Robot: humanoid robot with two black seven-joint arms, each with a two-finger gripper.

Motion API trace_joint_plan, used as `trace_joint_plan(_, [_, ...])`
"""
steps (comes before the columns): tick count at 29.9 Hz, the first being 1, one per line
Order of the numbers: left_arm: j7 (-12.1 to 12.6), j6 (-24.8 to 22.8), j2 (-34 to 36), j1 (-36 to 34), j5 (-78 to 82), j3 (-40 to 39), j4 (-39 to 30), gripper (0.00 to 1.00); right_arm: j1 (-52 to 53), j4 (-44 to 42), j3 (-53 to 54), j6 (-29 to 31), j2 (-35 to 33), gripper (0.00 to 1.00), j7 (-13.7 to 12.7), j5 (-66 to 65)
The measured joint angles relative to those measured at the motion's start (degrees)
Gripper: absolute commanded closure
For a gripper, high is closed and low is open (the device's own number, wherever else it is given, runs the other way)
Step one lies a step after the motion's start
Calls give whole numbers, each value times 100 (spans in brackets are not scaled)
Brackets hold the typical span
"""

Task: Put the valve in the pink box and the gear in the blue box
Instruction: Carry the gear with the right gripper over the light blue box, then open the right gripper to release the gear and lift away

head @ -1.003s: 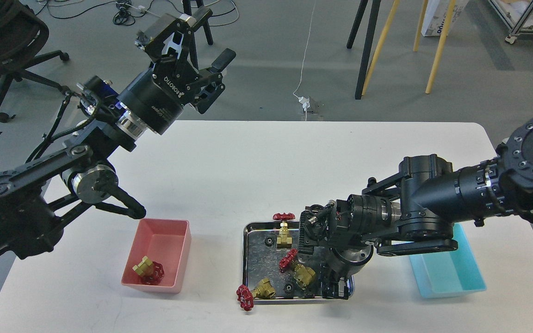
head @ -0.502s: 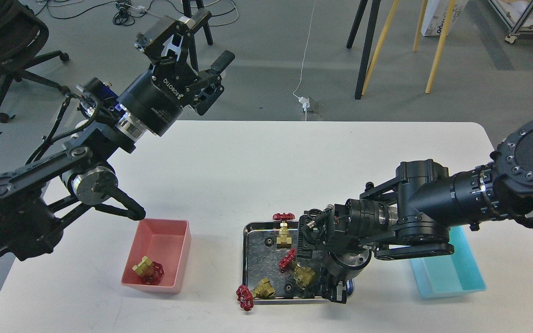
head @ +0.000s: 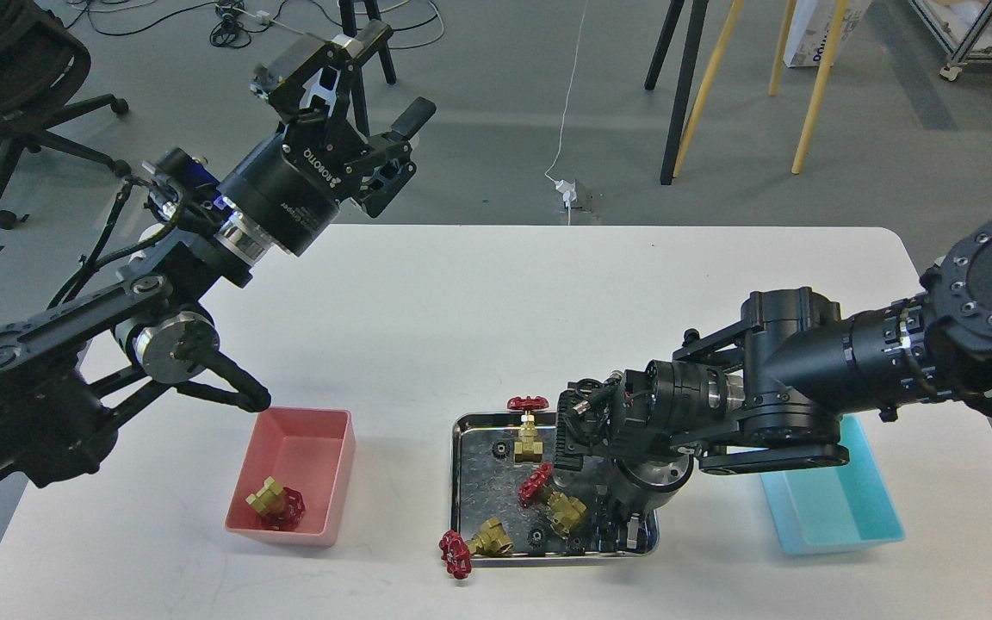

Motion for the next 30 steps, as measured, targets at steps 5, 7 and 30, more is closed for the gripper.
trace_joint_plan(5, [0, -82, -8, 1, 0, 0, -1, 20, 428, 73, 202, -1, -634, 99, 16, 43])
trace_joint_plan(7, [0, -102, -21, 1, 0, -5, -12, 20, 547, 85, 216, 0, -1036, 99, 20, 42])
trace_joint_plan(30, [0, -110, -203, 17, -3, 1, -27, 20, 421, 1252, 99, 0, -4029, 63, -119, -238])
